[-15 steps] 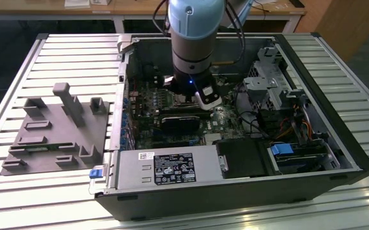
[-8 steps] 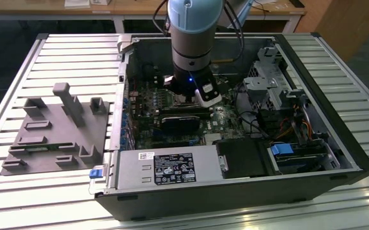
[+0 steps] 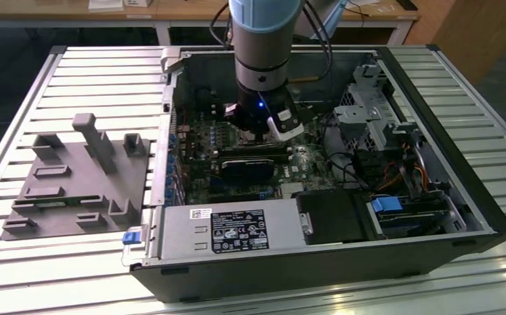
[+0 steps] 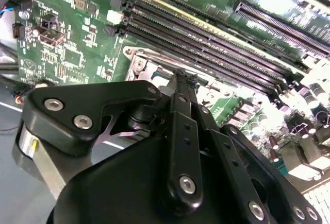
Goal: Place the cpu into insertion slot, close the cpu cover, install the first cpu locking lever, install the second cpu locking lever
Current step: 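Install the second cpu locking lever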
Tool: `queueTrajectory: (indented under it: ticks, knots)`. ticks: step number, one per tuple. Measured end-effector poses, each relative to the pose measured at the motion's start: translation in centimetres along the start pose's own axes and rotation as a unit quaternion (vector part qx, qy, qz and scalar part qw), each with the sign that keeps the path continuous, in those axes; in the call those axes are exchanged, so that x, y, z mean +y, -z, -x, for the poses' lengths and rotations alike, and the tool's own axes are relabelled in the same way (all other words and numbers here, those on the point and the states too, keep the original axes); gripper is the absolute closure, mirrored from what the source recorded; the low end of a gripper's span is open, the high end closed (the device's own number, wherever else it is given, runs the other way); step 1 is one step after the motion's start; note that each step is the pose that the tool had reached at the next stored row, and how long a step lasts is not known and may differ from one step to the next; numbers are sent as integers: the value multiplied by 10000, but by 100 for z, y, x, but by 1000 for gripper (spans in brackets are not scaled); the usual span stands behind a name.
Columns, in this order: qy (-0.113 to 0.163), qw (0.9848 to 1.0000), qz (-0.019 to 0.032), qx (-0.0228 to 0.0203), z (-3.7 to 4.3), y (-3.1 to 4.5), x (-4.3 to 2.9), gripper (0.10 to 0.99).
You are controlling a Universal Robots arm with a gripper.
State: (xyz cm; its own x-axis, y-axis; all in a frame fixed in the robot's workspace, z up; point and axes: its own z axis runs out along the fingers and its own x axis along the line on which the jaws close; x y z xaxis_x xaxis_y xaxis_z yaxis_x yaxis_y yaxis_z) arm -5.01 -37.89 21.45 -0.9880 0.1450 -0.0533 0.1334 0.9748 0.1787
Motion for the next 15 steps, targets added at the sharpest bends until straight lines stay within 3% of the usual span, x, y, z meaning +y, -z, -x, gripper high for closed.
queueTrajectory:
  ticks: [6,8,10,15]
  knots:
    - [33,9990,-431,-58,-8,-8,51,980]
    - [38,9988,-485,-66,-10,-12,71,980]
    - [40,9987,-509,-69,-14,-17,97,980]
    - [40,9986,-522,-71,-28,-33,188,980]
